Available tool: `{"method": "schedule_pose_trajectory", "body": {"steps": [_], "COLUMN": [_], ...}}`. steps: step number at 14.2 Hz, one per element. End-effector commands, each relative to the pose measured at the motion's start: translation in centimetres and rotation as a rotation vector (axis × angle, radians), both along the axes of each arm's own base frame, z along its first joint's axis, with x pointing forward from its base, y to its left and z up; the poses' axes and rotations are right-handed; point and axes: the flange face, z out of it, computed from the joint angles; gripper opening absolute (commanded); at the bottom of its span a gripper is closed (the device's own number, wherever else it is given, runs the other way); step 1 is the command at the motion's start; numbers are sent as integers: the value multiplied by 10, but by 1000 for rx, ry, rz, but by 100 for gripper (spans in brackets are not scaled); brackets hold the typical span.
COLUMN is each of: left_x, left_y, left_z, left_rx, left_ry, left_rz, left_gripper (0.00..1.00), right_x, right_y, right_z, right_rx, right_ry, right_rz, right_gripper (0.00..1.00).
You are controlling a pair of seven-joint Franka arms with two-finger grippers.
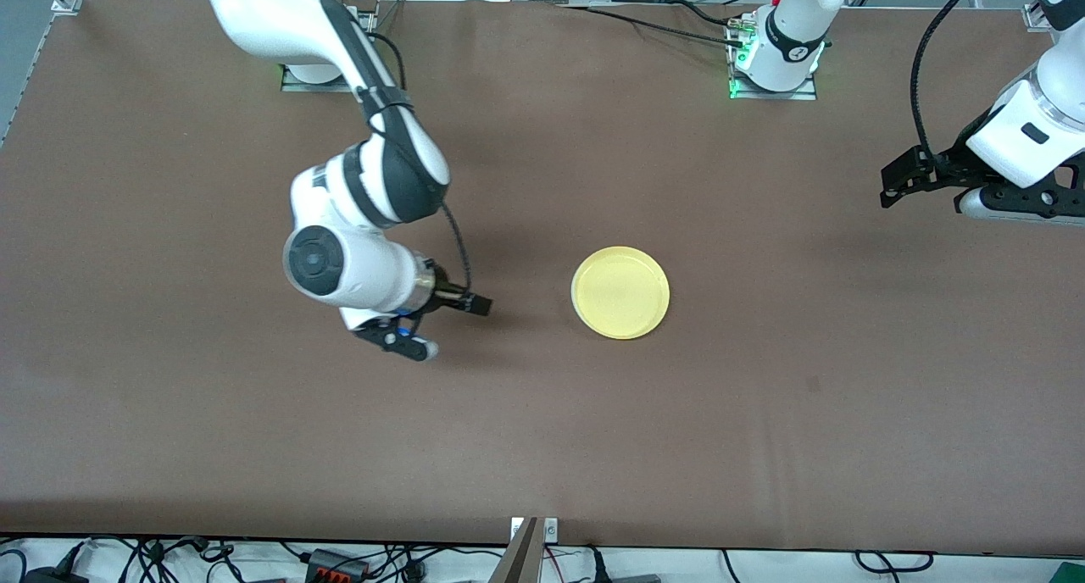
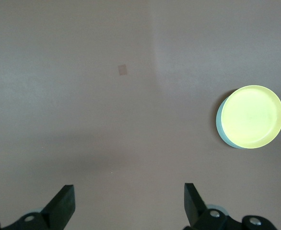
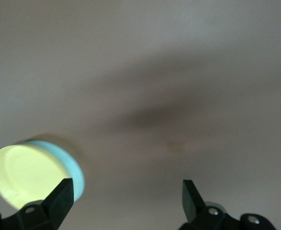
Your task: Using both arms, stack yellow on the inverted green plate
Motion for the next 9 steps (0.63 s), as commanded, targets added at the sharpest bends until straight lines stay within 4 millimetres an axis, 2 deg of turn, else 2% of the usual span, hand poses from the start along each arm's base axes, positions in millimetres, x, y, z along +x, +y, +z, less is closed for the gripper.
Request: {"method": "schedule_pose_trajectory", "body": {"steps": [1, 2, 3, 4, 8, 9], "left_x": [-4, -5, -5, -5, -2, -2], "left_y": [2, 2, 2, 2, 1, 1], "left_z": [4, 5, 5, 5, 5, 5], "left_rx": [18, 18, 18, 18, 17, 17], "left_ry": [-2, -4, -4, -4, -5, -5], "left_rz": [-25, -24, -24, -24, -23, -23], "left_gripper": [100, 100, 100, 100, 100, 100], "right_x": [5, 10, 16, 20, 29, 28], "right_y": [-41, -61, -78, -96, -157, -159], "right_z": [14, 21, 55, 68, 90, 102], "right_rx": [-64, -73, -66, -71, -122, -113], "right_ry": [1, 24, -6, -14, -20, -43], "right_rz": [71, 74, 62, 40, -49, -31], "right_gripper": [100, 100, 100, 100, 100, 100]}}
